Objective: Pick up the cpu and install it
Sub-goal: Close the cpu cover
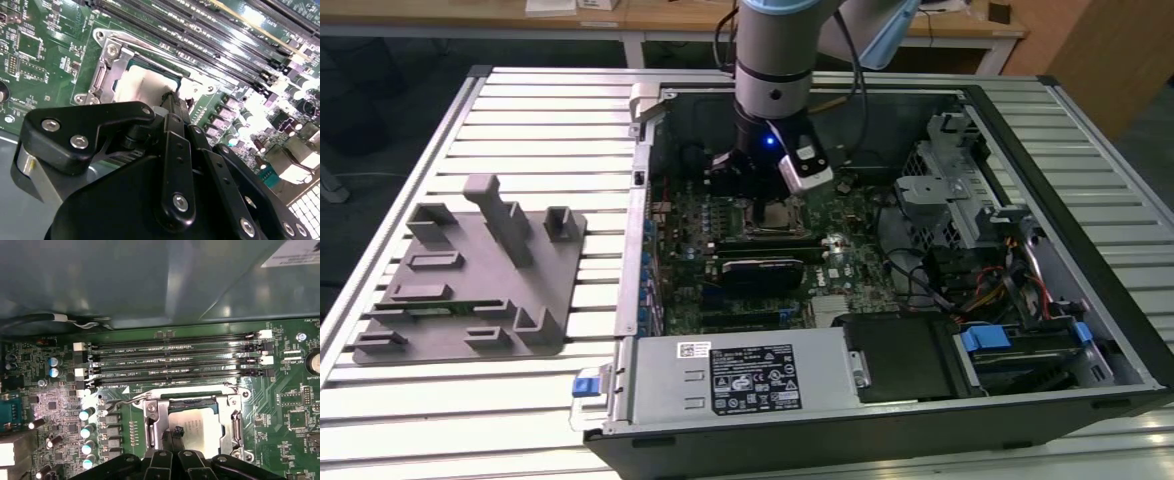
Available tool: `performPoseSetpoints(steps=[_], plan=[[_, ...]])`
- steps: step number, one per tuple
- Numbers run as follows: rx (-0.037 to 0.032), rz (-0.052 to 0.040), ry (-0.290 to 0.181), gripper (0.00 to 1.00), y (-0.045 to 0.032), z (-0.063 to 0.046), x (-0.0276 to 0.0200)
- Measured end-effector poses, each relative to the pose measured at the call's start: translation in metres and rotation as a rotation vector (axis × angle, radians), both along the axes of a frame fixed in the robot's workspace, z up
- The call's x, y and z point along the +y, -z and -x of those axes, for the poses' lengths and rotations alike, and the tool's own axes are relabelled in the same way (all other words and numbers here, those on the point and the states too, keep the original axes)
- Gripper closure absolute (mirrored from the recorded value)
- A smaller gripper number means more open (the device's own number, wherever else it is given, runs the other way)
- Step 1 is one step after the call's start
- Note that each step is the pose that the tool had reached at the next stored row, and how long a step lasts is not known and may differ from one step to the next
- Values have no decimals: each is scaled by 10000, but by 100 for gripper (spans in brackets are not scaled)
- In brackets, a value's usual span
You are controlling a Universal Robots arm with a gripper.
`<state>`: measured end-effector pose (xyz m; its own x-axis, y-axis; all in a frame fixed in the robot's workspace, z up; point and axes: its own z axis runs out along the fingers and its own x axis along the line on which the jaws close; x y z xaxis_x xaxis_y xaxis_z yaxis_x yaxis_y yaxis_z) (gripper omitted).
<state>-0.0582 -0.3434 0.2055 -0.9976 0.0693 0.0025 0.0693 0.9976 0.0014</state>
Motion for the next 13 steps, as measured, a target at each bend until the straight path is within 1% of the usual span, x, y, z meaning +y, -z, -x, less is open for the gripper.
performPoseSetpoints(steps=[6, 13], plan=[[-4, 0, 2, 89, 10, 104, 1], [-2, 2, 1, 89, 31, 110, 1]])
